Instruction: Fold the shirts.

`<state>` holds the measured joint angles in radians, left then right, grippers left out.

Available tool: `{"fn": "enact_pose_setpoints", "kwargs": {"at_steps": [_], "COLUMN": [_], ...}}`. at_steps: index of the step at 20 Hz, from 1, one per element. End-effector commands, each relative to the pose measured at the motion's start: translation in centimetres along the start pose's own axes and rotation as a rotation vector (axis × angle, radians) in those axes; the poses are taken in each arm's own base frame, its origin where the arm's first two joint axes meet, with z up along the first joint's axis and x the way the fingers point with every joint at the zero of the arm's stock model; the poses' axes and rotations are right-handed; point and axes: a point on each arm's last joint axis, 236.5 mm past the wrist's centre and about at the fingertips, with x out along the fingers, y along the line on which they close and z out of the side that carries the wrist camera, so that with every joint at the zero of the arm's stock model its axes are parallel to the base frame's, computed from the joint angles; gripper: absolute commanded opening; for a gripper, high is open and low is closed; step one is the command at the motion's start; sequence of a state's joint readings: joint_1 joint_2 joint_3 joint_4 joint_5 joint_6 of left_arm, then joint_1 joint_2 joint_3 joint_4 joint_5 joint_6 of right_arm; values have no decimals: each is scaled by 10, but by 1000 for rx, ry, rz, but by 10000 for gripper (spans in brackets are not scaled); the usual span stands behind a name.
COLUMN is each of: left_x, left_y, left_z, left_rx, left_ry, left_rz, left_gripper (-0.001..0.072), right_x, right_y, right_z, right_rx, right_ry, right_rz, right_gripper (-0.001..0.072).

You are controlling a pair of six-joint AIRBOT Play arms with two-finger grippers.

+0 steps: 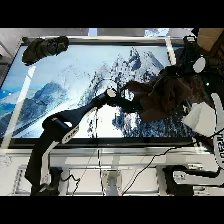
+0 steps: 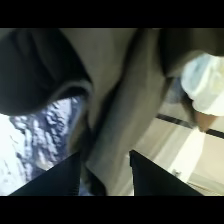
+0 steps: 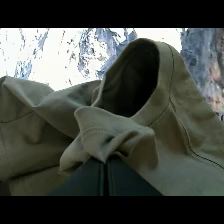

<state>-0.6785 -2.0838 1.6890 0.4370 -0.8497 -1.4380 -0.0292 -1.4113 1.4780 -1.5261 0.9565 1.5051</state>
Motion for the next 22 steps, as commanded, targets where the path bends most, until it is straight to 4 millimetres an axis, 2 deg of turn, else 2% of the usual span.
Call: {"fn": "enact_pose_setpoints", "kwargs": {"at_steps": [1, 4, 16, 18, 19, 20, 22], "left_x": [5, 4, 13, 16, 18, 21, 28], "left_y": [19, 30, 33, 31, 28, 26, 21], "left_z": [2, 1, 16, 13, 10, 6, -4], "left_rx": [42, 71, 15, 14, 15, 18, 30], "left_ry": [-12, -6, -87, -82, -76, -69, -52], "left_rz": [69, 116, 108, 105, 101, 99, 97], "left_gripper": [370, 365, 339, 333, 275, 260, 259], "right_x": [0, 0, 0, 0, 0, 0, -1], "right_y": [3, 3, 14, 14, 14, 14, 17], "right_z": [0, 0, 3, 3, 3, 3, 4], "right_rx": [-37, -38, -58, -57, -57, -56, -48], "right_ry": [1, 0, -13, -13, -14, -16, -18], "right_rz": [11, 13, 58, 59, 58, 61, 71], "right_gripper": [23, 23, 23, 23, 23, 23, 23]}}
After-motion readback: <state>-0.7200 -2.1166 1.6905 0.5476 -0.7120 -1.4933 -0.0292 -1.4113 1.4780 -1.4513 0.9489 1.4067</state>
